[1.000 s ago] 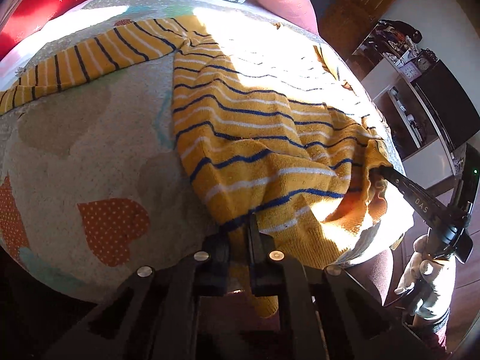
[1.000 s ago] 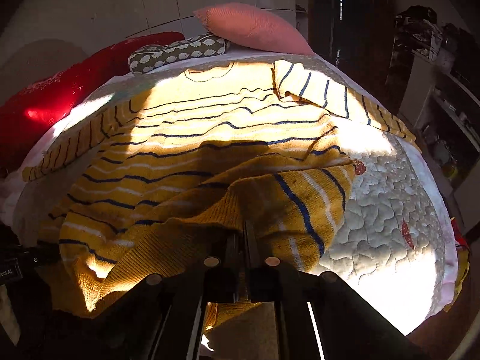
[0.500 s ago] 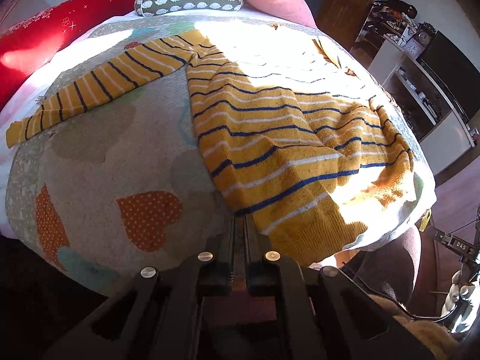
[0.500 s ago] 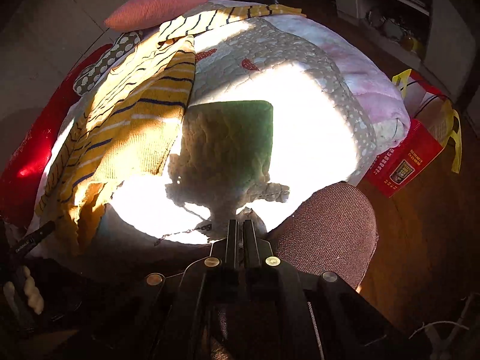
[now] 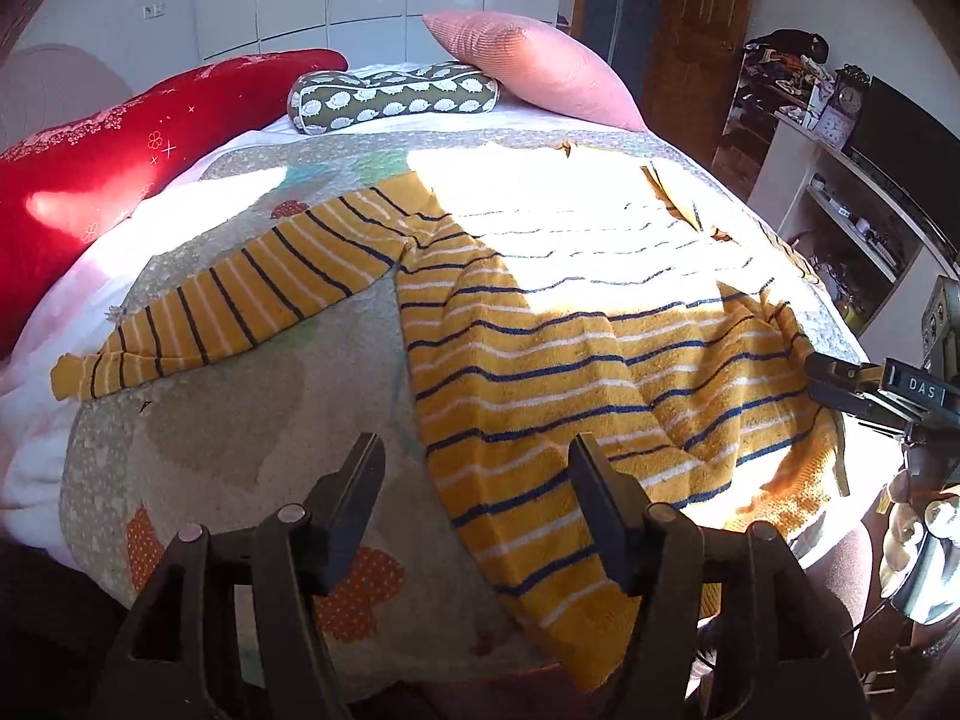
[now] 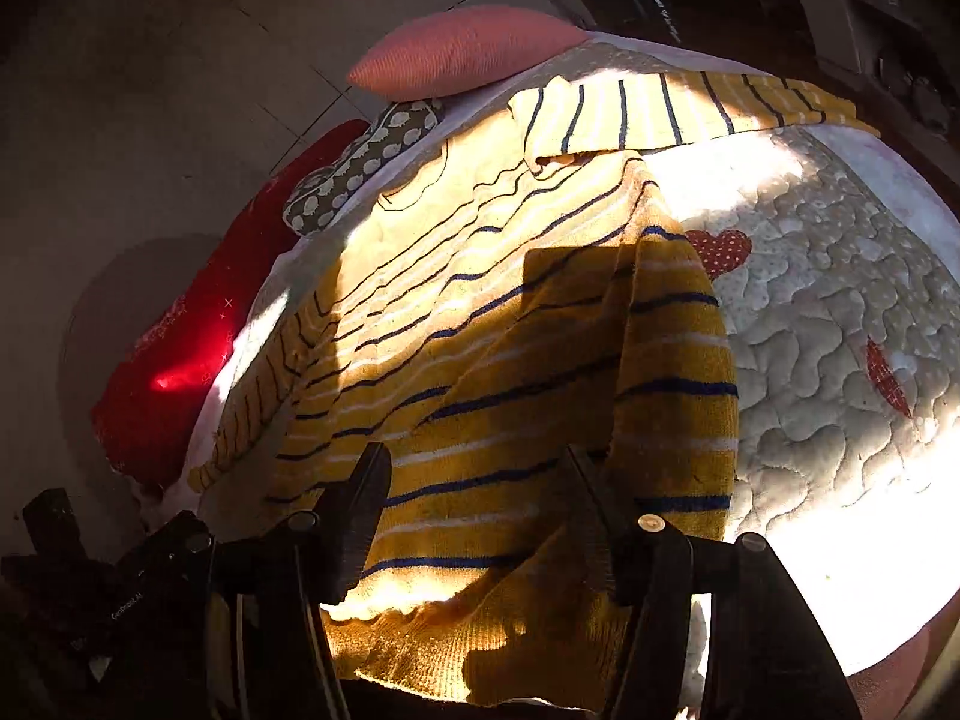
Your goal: Fold small clothes
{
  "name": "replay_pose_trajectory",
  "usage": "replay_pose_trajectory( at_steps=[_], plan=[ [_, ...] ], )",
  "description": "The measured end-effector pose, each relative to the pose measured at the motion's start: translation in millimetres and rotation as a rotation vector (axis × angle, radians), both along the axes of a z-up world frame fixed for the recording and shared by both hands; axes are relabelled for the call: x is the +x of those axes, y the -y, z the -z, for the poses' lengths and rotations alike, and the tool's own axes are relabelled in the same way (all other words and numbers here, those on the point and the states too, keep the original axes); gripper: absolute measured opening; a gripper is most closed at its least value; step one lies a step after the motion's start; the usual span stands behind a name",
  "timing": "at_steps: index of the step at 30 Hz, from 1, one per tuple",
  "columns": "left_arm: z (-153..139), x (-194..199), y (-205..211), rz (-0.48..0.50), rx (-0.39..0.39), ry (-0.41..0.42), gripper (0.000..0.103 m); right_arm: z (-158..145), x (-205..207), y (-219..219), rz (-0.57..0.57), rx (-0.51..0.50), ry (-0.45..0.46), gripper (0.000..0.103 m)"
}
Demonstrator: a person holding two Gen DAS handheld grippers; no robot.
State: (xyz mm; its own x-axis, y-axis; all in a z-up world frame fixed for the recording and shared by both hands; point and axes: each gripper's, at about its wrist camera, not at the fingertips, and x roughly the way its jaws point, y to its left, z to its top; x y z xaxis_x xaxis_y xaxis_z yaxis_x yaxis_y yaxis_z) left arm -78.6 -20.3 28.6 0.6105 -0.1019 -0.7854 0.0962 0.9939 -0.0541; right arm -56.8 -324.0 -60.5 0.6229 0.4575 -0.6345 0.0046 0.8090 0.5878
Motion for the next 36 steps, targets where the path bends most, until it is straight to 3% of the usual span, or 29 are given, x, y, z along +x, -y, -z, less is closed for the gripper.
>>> replay_pose_trajectory(
  at_steps=[2,4,7,9,11,13,16,21,25,29,31,36],
  plan=[
    [7.0,7.8,3.1,0.006,-0.006,-0.026,0.063,17.8,4.6,0.4,0.017,-0.044,-0.071,0.058],
    [13.4,9.9,2.7,0.009,-0.021,-0.043,0.063,25.8,-6.3,10.4,0.036,-0.052,-0.073,0.05],
    [22.9,12.9,-0.6,0.009,-0.027,-0.069,0.063,30.5,-29.3,35.5,0.065,0.015,-0.074,0.043],
    [27.7,17.8,-4.8,0.003,-0.037,-0.091,0.063,21.8,-40.7,45.8,0.079,0.015,-0.075,0.048],
    [28.9,22.3,-10.7,-0.008,-0.051,-0.097,0.063,7.0,-46.8,52.2,0.105,-0.048,-0.063,0.048],
    [27.4,27.1,-18.8,-0.026,-0.055,-0.087,0.063,-8.5,-45.3,57.3,0.109,-0.043,-0.033,0.048],
    [24.4,37.5,-38.8,-0.08,-0.059,-0.072,0.063,-29.5,-33.9,48.8,0.066,-0.059,0.014,0.05],
    [17.7,73.1,-81.6,-0.173,-0.124,-0.073,0.066,-43.7,10.5,-16.1,-0.123,-0.078,0.037,0.053],
    [6.3,131.7,-101.1,-0.157,-0.08,-0.049,0.077,-40.5,55.3,-95.9,-0.293,-0.108,0.035,0.053],
    [9.9,208.6,-117.1,-0.138,-0.032,-0.078,0.078,-29.9,99.4,-185.9,-0.443,-0.171,0.017,0.058],
    [17.5,246.6,-126.6,-0.141,-0.042,-0.106,0.078,-21.3,124.1,-224.2,-0.465,-0.229,0.009,0.058],
    [47.9,326.6,-140.2,-0.125,-0.152,-0.218,0.078,5.7,180.7,-291.0,-0.464,-0.377,-0.019,0.058]
  ],
)
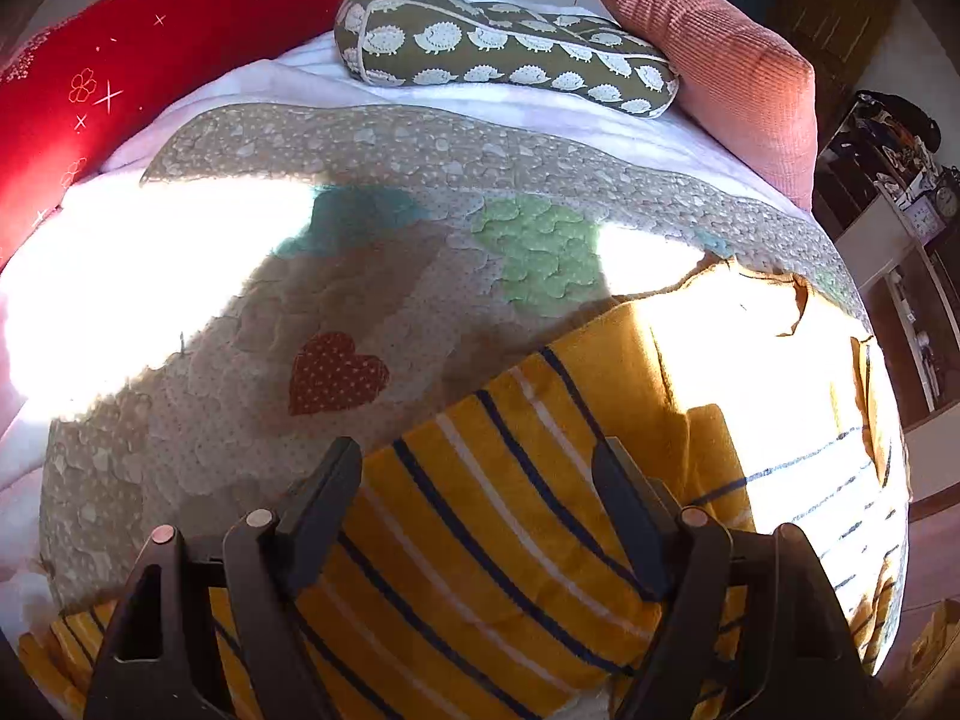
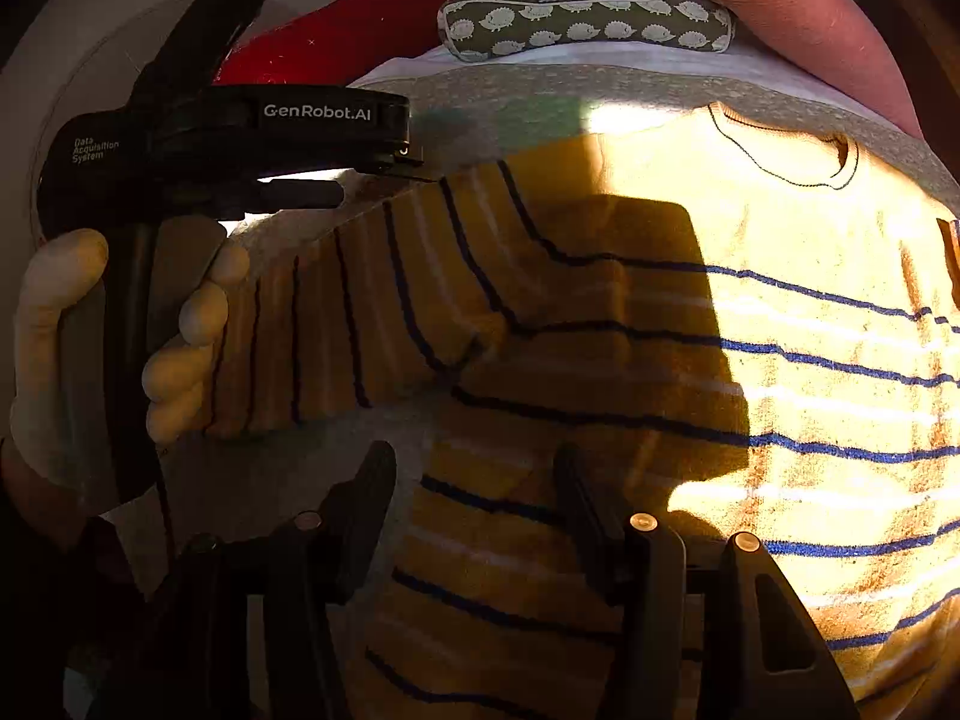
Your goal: Fold small clothes
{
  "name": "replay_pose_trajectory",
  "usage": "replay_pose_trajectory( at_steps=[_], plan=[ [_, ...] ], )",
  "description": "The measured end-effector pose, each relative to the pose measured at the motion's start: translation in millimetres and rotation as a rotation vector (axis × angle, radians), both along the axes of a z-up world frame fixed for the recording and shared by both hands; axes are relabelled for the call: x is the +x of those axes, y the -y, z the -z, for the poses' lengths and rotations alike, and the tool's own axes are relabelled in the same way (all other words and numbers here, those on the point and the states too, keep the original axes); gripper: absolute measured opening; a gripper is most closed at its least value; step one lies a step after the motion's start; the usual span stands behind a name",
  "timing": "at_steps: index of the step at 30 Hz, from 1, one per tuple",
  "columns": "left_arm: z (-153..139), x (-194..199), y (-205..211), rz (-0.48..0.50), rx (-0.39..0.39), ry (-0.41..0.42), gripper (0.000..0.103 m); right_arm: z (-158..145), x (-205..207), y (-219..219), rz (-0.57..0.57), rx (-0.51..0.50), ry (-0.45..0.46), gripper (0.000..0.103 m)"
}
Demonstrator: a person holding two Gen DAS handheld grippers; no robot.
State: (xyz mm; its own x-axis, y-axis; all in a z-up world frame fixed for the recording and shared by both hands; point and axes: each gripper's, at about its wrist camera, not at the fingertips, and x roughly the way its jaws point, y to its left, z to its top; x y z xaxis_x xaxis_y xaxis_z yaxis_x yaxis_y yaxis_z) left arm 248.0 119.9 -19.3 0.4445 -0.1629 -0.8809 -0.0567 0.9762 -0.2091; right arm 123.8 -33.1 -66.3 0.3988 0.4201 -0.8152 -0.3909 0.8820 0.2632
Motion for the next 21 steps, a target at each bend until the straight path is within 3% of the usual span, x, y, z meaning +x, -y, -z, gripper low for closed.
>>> replay_pose_trajectory(
  at_steps=[4,9,10,11,12,13,15,21],
  plan=[
    [22.4,41.6,10.7,0.067,-0.01,-0.034,0.078,15.0,20.1,-26.8,0.018,-0.104,0.046,0.059],
    [37.5,60.5,32.8,0.171,0.05,-0.072,0.078,21.2,25.2,-34.9,0.05,-0.156,0.123,0.06],
    [37.3,60.3,34.0,0.183,0.036,-0.077,0.071,22.4,25.6,-33.9,0.053,-0.145,0.129,0.059],
    [36.4,59.6,34.8,0.195,0.022,-0.08,0.059,23.2,26.3,-32.6,0.053,-0.131,0.13,0.051],
    [35.1,57.9,35.5,0.207,0.017,-0.08,0.016,23.0,26.9,-31.3,0.052,-0.115,0.132,0.029],
    [34.1,57.2,34.0,0.21,-0.003,-0.092,0.003,22.8,29.1,-28.4,0.053,-0.088,0.123,0.02],
    [28.4,54.6,26.1,0.189,-0.042,-0.08,0.003,20.0,37.1,-30.1,0.062,-0.037,0.09,0.014],
    [-2.0,54.5,-7.8,0.111,-0.122,-0.02,0.003,7.6,39.5,-39.6,0.002,0.062,0.044,0.012]
  ],
)
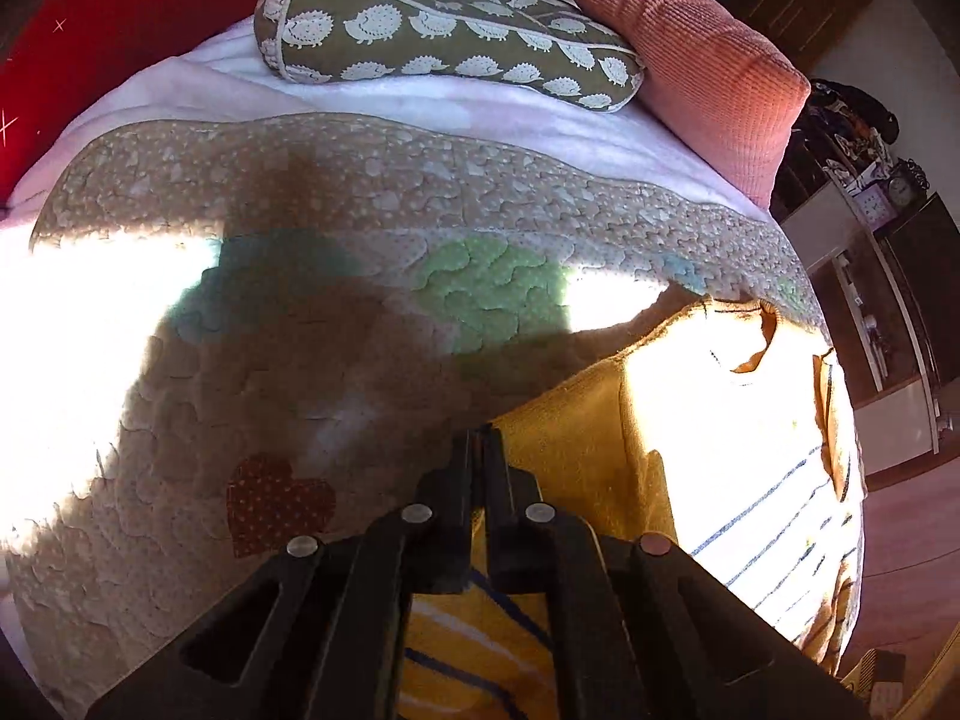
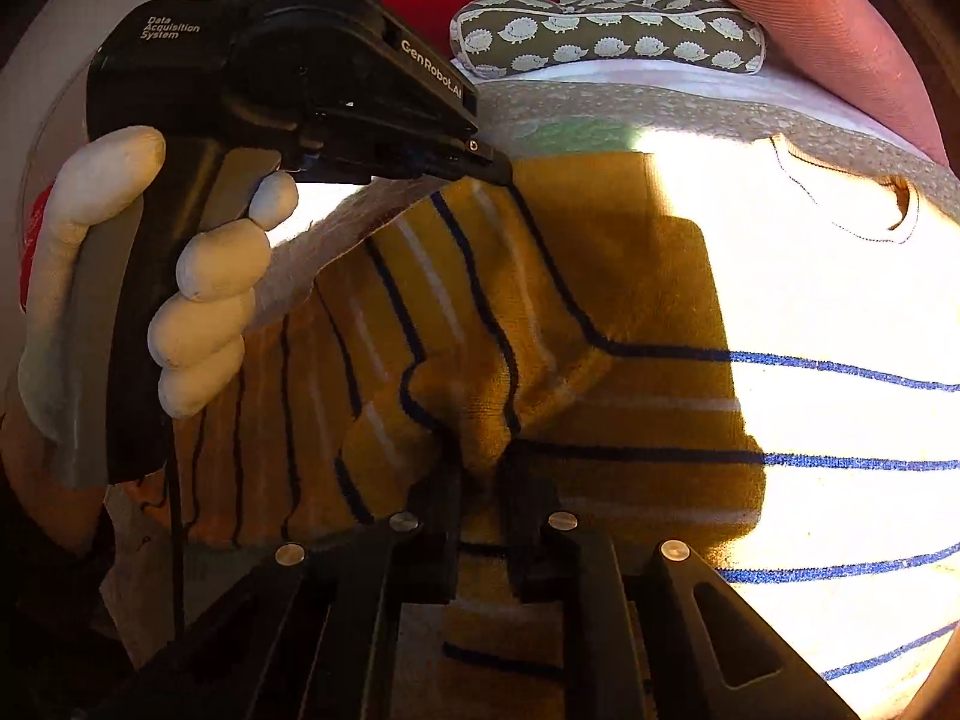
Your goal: Fold small clothes
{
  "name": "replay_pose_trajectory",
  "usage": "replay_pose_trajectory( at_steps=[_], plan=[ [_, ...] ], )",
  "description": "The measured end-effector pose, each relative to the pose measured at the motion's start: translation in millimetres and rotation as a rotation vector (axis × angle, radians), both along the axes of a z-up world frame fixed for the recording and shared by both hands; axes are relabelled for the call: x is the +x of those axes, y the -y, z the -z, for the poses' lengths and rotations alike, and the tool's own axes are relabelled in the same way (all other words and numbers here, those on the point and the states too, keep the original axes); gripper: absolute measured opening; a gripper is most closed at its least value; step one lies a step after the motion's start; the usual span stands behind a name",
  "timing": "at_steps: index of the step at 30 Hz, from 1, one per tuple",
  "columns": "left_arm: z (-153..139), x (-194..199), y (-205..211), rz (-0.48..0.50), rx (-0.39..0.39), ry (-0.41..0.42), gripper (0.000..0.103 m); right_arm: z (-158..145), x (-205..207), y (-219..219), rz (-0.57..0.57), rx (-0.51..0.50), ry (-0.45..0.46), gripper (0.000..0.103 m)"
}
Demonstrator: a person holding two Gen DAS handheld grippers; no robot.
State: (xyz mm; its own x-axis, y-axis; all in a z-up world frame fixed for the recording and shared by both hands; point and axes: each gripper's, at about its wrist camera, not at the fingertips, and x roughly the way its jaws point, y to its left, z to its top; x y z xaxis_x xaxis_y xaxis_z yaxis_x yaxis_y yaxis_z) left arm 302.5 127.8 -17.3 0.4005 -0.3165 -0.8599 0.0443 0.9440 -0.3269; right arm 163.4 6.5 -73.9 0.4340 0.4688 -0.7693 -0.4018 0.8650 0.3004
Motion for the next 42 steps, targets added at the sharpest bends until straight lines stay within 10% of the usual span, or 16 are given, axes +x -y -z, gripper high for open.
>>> replay_pose_trajectory(
  at_steps=[11,17,23,27,34,42],
  plan=[
    [-11.9,14.6,-68.2,-0.156,0.096,-0.013,0.003,-11.5,18.8,-62.5,-0.082,0.259,-0.088,0.015],
    [-40.3,-16.4,-123.3,-0.292,-0.007,0.054,0.01,14.4,35.4,-52.3,-0.035,0.305,-0.171,0.031],
    [-84.2,-78.9,-127.2,-0.333,0.041,0.165,0.037,-38.1,9.1,22.4,-0.079,0.328,-0.053,0.052],
    [-89.5,-129.0,-102.8,-0.286,0.063,0.179,0.05,-51.0,1.4,110.1,0.103,0.149,0.035,0.054],
    [-46.0,-223.0,-48.5,-0.205,0.037,0.085,0.062,-34.2,-60.4,276.3,0.379,0.224,0.003,0.054],
    [1.7,-321.6,6.5,-0.21,-0.062,-0.029,0.062,-12.3,-166.1,306.6,0.369,0.136,0.039,0.057]
  ],
)
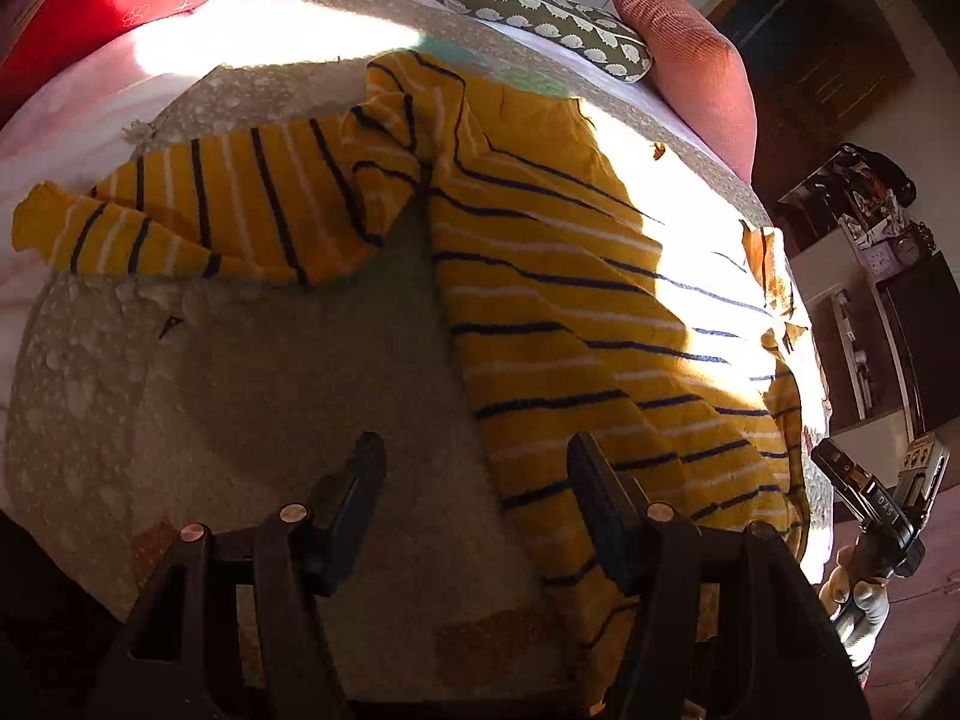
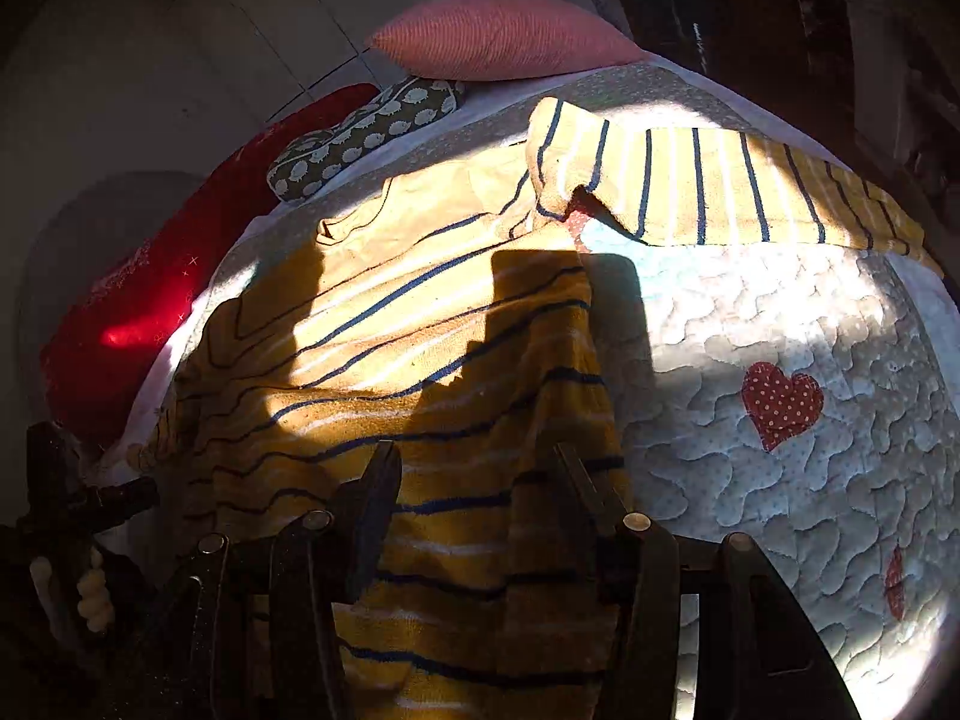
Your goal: Fold small clothes
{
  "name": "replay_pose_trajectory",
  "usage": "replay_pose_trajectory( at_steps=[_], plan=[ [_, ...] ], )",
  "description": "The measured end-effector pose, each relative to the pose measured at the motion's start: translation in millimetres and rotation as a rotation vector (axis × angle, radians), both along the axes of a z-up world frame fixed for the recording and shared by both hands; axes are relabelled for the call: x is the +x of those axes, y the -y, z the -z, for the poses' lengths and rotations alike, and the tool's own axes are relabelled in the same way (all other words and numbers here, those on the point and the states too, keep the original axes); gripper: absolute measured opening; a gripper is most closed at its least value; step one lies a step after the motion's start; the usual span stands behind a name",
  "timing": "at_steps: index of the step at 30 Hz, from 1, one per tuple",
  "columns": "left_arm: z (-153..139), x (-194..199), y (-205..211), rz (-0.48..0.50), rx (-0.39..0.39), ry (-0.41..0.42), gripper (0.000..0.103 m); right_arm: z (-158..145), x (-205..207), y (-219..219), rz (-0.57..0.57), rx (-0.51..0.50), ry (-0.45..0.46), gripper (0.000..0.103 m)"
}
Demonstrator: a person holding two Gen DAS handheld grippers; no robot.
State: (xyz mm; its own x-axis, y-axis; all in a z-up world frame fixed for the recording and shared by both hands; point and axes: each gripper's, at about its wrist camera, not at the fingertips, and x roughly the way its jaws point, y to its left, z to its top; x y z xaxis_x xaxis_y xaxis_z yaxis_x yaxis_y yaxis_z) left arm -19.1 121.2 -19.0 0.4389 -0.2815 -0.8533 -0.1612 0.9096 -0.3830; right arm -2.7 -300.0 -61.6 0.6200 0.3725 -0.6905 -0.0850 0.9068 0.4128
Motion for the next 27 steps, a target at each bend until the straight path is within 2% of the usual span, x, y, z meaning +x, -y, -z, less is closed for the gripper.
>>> replay_pose_trajectory(
  at_steps=[5,11,13,14,15,16,17,18,20,25,27],
  plan=[
    [11.1,-34.8,45.1,0.054,0.059,0.006,0.062,16.7,-32.1,17.5,0.043,0.058,0.005,0.059],
    [27.6,-52.9,88.6,0.12,0.052,-0.006,0.068,42.6,-47.2,36.5,0.127,0.09,-0.041,0.059],
    [28.9,-54.4,100.5,0.138,0.014,-0.001,0.067,45.7,-49.3,34.2,0.124,0.116,-0.032,0.059],
    [29.9,-54.2,106.0,0.155,-0.005,-0.002,0.061,46.6,-50.4,32.0,0.119,0.137,-0.025,0.059],
    [31.9,-53.5,112.0,0.162,0.016,-0.018,0.031,47.9,-50.2,30.7,0.111,0.165,-0.028,0.059],
    [33.5,-51.5,115.8,0.166,0.052,-0.045,0.011,50.1,-50.0,29.8,0.111,0.196,-0.039,0.058],
    [32.6,-51.3,115.2,0.163,0.043,-0.051,0.011,51.5,-50.6,28.7,0.106,0.228,-0.045,0.041],
    [30.2,-53.2,112.0,0.146,0.027,-0.055,0.011,53.7,-51.2,27.2,0.084,0.271,-0.058,0.013],
    [22.1,-57.9,100.6,0.122,0.033,-0.056,0.01,56.8,-57.6,22.6,0.048,0.335,-0.087,0.013],
    [-8.2,-81.9,70.4,0.087,0.085,-0.01,0.01,48.3,-96.2,15.2,0.006,0.353,-0.077,0.012],
    [-16.1,-93.3,64.4,0.077,0.14,0.006,0.01,49.7,-114.1,12.0,0.005,0.334,-0.081,0.012]
  ],
)
